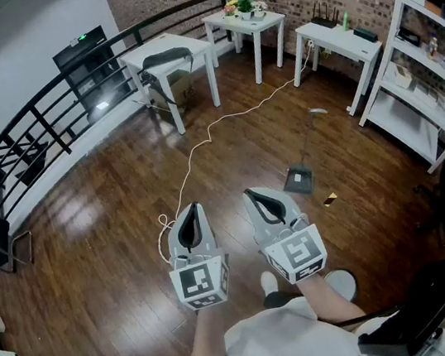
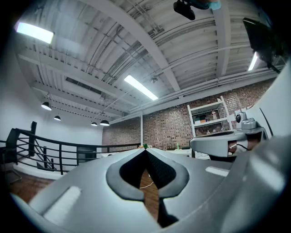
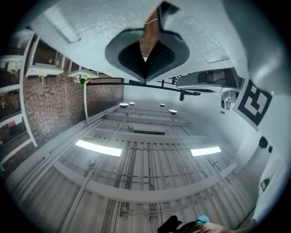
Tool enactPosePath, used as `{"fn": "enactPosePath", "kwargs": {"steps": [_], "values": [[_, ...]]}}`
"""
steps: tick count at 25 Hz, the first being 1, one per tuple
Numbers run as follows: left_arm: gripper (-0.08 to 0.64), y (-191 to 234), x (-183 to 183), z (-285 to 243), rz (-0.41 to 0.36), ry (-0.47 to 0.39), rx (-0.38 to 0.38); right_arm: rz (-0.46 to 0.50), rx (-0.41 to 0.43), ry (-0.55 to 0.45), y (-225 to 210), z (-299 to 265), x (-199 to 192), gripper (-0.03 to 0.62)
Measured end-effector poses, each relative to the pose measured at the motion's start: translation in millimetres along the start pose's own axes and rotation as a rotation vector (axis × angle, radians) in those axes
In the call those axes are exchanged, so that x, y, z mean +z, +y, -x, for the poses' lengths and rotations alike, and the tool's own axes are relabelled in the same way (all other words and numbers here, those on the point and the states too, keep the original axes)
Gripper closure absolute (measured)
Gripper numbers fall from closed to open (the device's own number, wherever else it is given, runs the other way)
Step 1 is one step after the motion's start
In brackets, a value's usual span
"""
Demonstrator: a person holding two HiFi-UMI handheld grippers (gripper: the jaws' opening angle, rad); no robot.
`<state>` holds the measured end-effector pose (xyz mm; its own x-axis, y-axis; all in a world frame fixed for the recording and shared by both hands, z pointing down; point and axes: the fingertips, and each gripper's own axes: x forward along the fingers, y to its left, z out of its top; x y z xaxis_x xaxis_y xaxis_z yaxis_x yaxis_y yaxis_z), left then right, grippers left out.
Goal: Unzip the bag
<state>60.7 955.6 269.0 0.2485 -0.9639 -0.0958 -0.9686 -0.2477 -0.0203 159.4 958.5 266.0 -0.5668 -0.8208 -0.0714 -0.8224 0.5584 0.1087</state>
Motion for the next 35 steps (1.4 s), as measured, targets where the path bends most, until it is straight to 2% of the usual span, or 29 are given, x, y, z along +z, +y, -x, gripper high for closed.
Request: {"fn": "enactPosePath", "kwargs": {"steps": [3, 5, 8, 10, 14, 17, 24, 30, 35], "values": [[0.543, -12.1, 2.4, -46.0, -0.011, -0.02, 0.017, 0.067, 0.0, -0.039, -39.2, -21.8, 12.7, 0.601], [0.543, -20.4, 0.0, -75.6, -0.017, -0.02, 0.025, 0.067, -0.004, -0.044, -67.5, -34.7, 9.5, 0.601], [0.543, -30.2, -10.1, -110.7, -0.029, -0.001, 0.029, 0.039, -0.014, -0.039, -105.2, -52.5, -4.5, 0.601], [0.543, -31.9, -21.6, -133.1, -0.033, 0.026, 0.027, -0.004, -0.039, -0.005, -129.8, -67.1, -28.0, 0.601], [0.543, -18.1, -43.1, -176.6, -0.029, 0.075, 0.026, -0.069, -0.044, 0.072, -158.5, -104.9, -63.7, 0.601], [0.543, -5.1, -56.3, -214.3, -0.034, 0.08, 0.023, -0.075, -0.052, 0.094, -180.0, -136.6, -79.1, 0.601], [0.543, 51.3, -87.7, -331.1, -0.006, 0.084, 0.009, -0.026, -0.043, 0.117, -221.8, -257.0, -101.9, 0.601], [0.543, 140.8, -72.2, -448.8, 0.006, 0.047, 0.027, 0.024, 0.006, 0.104, -241.0, -406.3, -84.5, 0.601], [0.543, 198.0, -66.8, -517.1, 0.0, 0.02, 0.048, 0.047, 0.038, 0.076, -250.9, -495.5, -77.0, 0.601]]}}
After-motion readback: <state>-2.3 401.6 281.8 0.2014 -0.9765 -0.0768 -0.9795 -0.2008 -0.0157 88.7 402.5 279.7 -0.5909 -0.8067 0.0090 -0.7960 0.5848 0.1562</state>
